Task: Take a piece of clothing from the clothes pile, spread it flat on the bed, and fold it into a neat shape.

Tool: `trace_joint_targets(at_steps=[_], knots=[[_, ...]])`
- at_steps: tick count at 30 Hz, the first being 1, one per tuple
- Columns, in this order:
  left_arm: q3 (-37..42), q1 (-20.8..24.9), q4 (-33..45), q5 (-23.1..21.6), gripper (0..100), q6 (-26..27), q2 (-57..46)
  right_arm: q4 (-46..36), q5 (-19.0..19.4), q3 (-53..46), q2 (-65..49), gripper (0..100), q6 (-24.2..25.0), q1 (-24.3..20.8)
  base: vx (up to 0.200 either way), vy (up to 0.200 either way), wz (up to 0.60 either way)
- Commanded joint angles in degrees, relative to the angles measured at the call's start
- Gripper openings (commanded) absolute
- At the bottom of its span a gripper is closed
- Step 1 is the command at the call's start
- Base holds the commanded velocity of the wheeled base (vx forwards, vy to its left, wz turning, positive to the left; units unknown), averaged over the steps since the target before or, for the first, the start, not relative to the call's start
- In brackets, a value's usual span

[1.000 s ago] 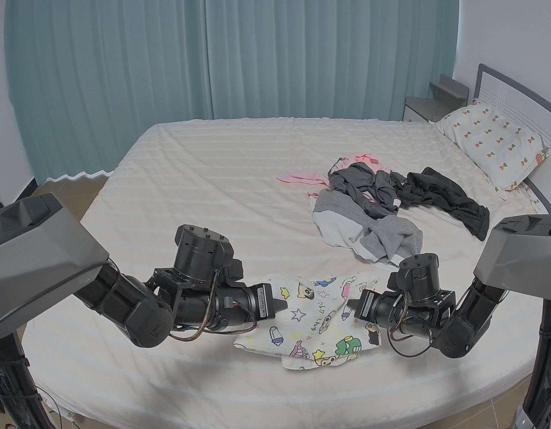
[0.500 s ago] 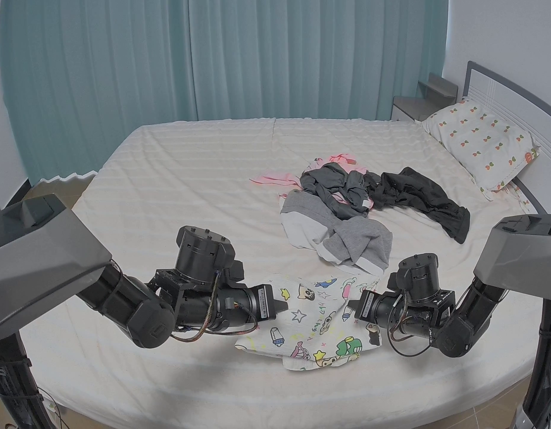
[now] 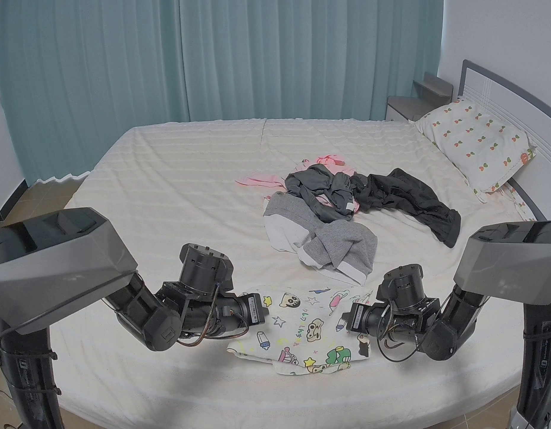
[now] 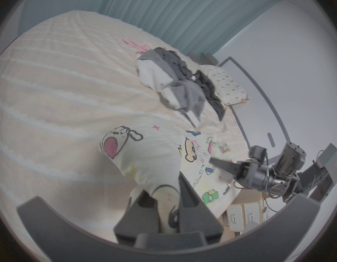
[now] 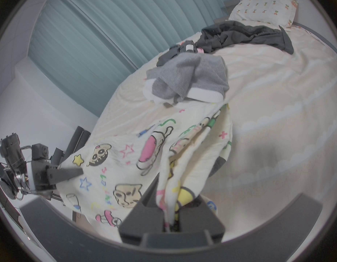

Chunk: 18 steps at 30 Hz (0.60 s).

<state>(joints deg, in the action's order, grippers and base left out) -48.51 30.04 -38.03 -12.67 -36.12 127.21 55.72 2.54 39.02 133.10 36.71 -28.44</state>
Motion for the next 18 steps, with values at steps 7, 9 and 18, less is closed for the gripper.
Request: trace_joint_targets(at_steps=[7,9,18], knots=[[-0.01,-1.03,-0.11,2.21,0,1.4,5.86,-0.97,0.36,0.88,1.29,0,-0.67,-0.12,0.0,0.0,0.0],[-0.01,-1.03,-0.11,2.65,0,1.84,6.3,-1.93,0.36,0.97,1.29,0,-0.76,-0.21,0.0,0.0,0.0],[0.08,-0.77,-0.02,4.4,0,3.25,7.26,-6.77,0.72,1.76,1.2,0,-1.46,-0.21,0.0,0.0,0.0]])
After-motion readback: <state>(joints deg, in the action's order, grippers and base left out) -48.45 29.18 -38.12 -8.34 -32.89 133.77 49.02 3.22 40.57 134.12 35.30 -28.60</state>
